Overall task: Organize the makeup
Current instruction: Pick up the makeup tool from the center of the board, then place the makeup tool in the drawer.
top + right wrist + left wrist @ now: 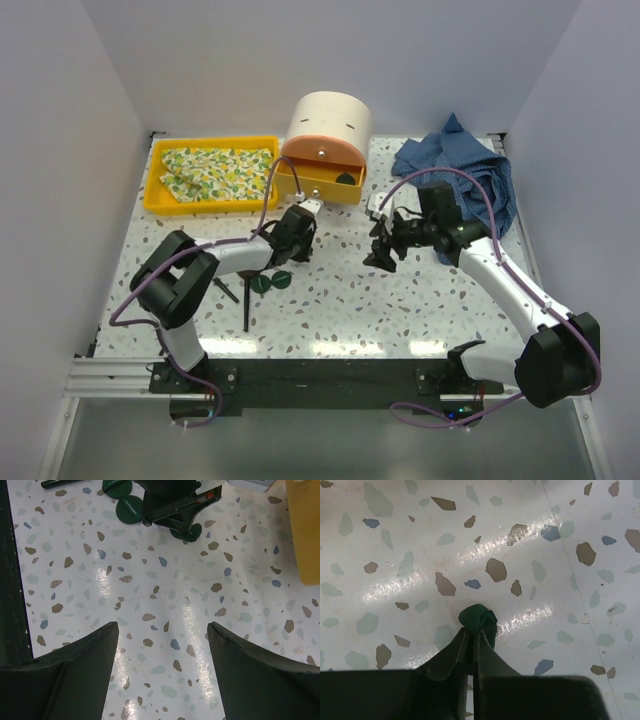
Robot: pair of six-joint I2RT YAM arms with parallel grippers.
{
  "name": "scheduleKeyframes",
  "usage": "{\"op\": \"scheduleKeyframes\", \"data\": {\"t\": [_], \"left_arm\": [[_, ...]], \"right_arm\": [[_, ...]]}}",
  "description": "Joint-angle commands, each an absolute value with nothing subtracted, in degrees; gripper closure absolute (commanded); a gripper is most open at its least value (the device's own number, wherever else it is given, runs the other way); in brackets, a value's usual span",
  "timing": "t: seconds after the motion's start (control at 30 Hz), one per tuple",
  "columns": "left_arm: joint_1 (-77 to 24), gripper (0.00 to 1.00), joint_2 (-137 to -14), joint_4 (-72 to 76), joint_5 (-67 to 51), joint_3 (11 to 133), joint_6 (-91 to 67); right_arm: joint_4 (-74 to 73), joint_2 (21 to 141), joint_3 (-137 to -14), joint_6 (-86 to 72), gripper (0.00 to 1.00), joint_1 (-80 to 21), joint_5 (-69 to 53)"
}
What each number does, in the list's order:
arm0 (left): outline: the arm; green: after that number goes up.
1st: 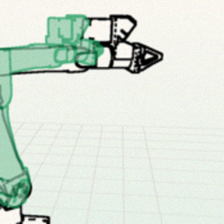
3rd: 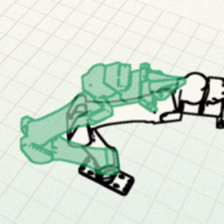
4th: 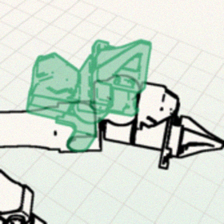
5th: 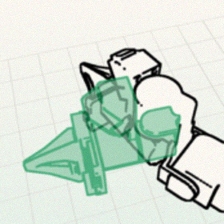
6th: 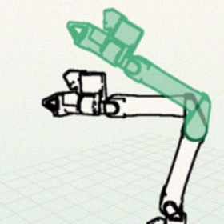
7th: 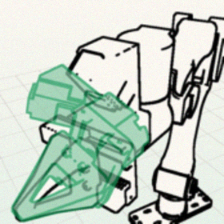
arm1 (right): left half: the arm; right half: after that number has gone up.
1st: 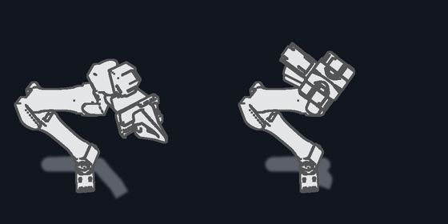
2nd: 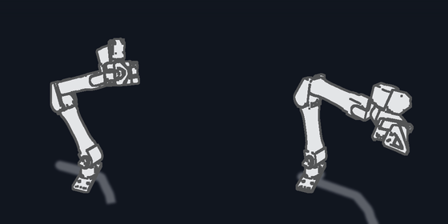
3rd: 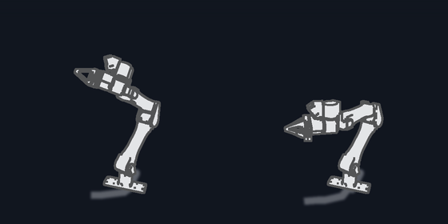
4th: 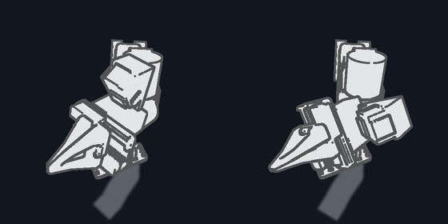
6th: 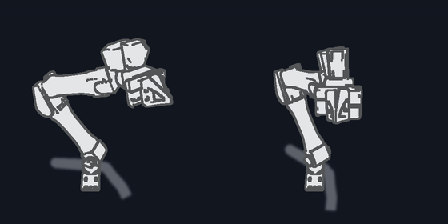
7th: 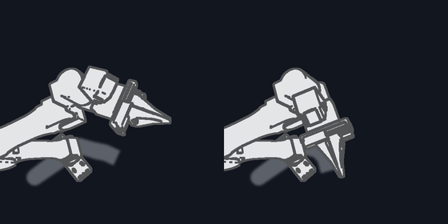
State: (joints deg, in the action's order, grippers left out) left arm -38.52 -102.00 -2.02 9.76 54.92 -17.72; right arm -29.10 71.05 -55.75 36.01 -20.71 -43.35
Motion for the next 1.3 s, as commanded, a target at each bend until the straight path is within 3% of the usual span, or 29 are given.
{"op": "scheduleKeyframes", "data": {"t": [0.0,0.27,0.5,0.73,1.03,1.27], "left_arm": [[-38.4,0.99,-99.2,-1.2,8.9,49.6,-16.3],[-38.4,1.0,-86.0,3.2,8.5,44.0,-14.9],[-38.4,1.0,-76.1,3.8,12.7,46.3,-12.1],[-37.4,1.0,-74.1,5.6,15.1,50.5,-10.0],[-29.8,1.0,-76.2,6.4,5.0,56.4,-13.3],[-29.0,1.0,-79.2,5.0,4.6,61.4,-12.6]], "right_arm": [[-28.2,69.2,-55.7,36.6,0.24,-20.3,-45.8],[-28.7,69.3,-55.9,36.8,0.24,-20.1,-46.1],[-28.7,69.1,-55.9,36.8,0.24,-20.0,-46.4],[-28.7,68.7,-55.7,36.8,0.24,-20.1,-46.4],[-28.7,68.3,-55.7,37.0,0.24,-20.0,-46.8],[-28.9,68.5,-55.8,37.2,0.24,-20.0,-47.1]]}}
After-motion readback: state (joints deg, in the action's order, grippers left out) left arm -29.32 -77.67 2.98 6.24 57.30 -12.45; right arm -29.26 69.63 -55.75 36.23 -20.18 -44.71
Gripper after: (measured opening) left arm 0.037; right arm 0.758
